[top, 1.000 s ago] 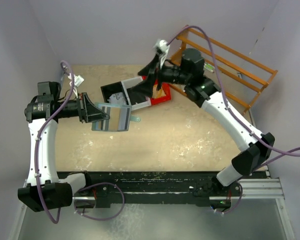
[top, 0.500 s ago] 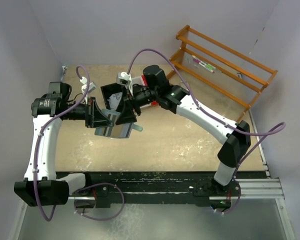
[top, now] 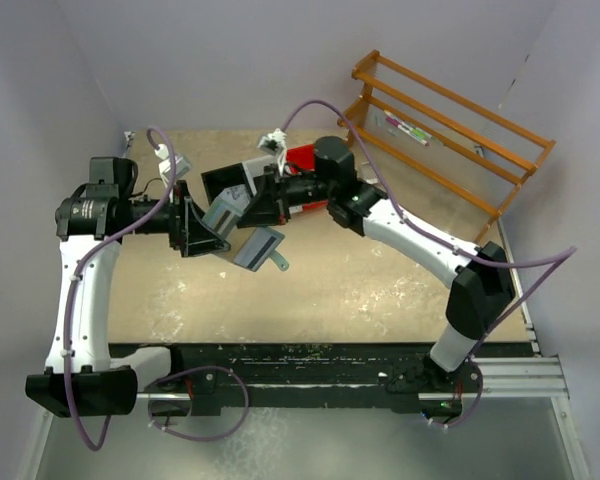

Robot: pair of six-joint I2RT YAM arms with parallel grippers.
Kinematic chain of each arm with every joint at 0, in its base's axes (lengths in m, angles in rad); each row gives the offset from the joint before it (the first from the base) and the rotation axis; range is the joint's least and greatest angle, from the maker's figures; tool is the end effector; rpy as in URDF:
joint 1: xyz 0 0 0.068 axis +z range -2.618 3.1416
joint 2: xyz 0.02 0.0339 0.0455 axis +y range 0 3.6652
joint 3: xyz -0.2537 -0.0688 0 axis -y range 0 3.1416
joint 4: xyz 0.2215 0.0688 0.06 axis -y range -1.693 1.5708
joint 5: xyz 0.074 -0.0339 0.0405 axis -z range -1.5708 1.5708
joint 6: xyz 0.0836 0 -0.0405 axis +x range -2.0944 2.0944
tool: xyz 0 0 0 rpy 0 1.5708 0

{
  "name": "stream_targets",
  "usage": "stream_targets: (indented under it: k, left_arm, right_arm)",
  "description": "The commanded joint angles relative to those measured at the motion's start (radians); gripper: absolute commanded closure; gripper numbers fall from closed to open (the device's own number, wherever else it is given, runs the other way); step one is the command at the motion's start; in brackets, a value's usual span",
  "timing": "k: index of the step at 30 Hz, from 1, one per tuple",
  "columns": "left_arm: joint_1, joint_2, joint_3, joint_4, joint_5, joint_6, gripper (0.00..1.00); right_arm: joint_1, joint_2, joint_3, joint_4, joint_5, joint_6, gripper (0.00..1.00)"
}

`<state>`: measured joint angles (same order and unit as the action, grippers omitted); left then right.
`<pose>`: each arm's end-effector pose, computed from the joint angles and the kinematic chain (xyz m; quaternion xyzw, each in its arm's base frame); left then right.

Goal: Take the credit cards out of the card holder

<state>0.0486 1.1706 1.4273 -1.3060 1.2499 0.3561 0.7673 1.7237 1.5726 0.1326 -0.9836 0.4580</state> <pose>0.1738 -0.0710 0.3744 0.2691 0.7512 -0.5117 0.3184 0.2446 0.3326 0.3880 -0.4237 0.5706 0.6308 0.3114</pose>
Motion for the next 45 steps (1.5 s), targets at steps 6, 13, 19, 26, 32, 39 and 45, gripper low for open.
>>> stream_targets:
  k: [6,13,19,26,32,39,45]
  left_arm:
    - [-0.006,-0.142,-0.076,0.409,0.037,-0.387,0.3]
    - [-0.004,-0.172,-0.117,0.537,0.029,-0.55,0.72]
    - [-0.004,-0.136,-0.101,0.47,0.081,-0.532,1.0]
    - [-0.006,-0.054,-0.067,0.308,0.168,-0.441,1.0]
    - [-0.005,-0.037,-0.048,0.214,0.154,-0.347,1.0]
    - [-0.005,0.011,0.004,0.1,0.118,-0.224,0.77]
    - [-0.004,-0.046,-0.031,0.264,0.087,-0.359,0.22]
  right_arm:
    - [-0.018,-0.248,-0.443,0.878,0.584,0.665,1.0]
    - [0.049,-0.268,-0.508,0.931,0.677,0.711,1.0]
    - [0.028,-0.235,-0.434,0.819,0.39,0.607,0.67]
    - [-0.008,-0.061,-0.041,0.131,-0.051,0.164,0.4]
    - [-0.009,-0.007,0.07,-0.062,-0.114,0.018,0.62]
    - [-0.01,-0.009,0.073,-0.041,-0.138,0.058,1.0]
    - [-0.042,-0.108,-0.131,0.454,0.091,0.491,1.0]
